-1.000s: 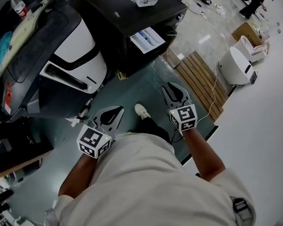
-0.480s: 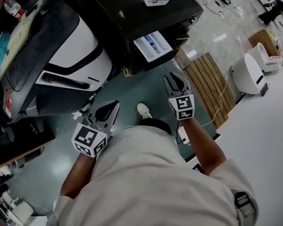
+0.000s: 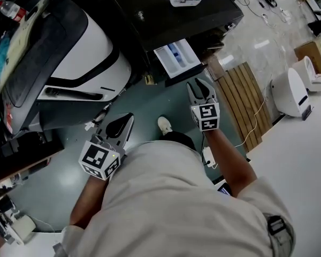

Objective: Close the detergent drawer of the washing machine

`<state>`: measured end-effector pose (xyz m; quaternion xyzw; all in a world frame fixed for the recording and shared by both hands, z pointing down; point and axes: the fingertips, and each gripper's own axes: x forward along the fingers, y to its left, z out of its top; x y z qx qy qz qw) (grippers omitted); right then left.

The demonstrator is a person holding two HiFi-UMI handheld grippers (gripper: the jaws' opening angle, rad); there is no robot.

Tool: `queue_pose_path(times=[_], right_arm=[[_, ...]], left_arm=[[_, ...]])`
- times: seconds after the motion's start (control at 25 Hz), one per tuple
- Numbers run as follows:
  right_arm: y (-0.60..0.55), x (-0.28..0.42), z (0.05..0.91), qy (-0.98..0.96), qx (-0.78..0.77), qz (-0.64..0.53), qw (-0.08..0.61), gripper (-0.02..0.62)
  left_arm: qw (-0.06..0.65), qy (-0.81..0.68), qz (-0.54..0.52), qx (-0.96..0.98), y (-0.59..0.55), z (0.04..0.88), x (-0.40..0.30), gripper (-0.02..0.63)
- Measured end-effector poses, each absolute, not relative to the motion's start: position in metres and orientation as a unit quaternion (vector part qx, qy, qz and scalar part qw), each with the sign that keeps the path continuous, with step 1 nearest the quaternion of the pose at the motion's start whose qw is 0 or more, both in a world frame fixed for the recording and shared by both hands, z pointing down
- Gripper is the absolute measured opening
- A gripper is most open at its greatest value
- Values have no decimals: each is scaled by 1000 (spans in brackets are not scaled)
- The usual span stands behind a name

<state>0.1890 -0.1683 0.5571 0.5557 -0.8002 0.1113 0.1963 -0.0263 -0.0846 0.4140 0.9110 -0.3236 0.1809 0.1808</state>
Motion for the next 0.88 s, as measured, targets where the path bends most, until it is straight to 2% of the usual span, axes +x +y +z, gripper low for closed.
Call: queue_pose_path(times=[0.88], right_arm=[[-207, 189, 584, -803, 551, 116, 194, 126]], left_arm=[[185, -372, 192, 889, -115, 421, -24, -2]])
